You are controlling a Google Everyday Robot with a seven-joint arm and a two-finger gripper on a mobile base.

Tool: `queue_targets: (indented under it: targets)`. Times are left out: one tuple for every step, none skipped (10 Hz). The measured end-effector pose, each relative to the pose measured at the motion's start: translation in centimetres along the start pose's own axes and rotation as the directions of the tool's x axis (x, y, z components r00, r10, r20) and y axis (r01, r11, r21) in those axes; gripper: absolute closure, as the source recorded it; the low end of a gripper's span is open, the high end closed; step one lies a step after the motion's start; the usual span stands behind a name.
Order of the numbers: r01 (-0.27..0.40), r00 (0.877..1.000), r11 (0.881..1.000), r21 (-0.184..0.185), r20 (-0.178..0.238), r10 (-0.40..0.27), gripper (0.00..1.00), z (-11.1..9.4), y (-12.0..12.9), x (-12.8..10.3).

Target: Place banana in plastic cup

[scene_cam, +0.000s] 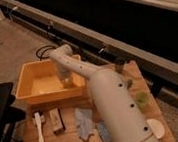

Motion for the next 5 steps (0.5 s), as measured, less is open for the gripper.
queue_targets:
  targets:
    - [0.000, 1.000, 1.000, 0.000, 0.001, 0.000, 0.97, 0.0, 0.0, 0.0]
    - [0.002, 1.000, 1.000, 0.000, -0.001, -0.002, 1.00, 0.0, 0.0, -0.1]
    - [0.009, 1.000, 1.000, 0.005, -0.014, -0.009, 1.00, -0.3, -0.4, -0.1]
    - [0.020, 0.999, 1.000, 0.017, -0.051, -0.019, 1.00, -1.4, -1.1, -0.1]
    - [0.029, 0.995, 0.999, 0.025, -0.096, -0.027, 1.00, -3.2, -1.6, 0.0]
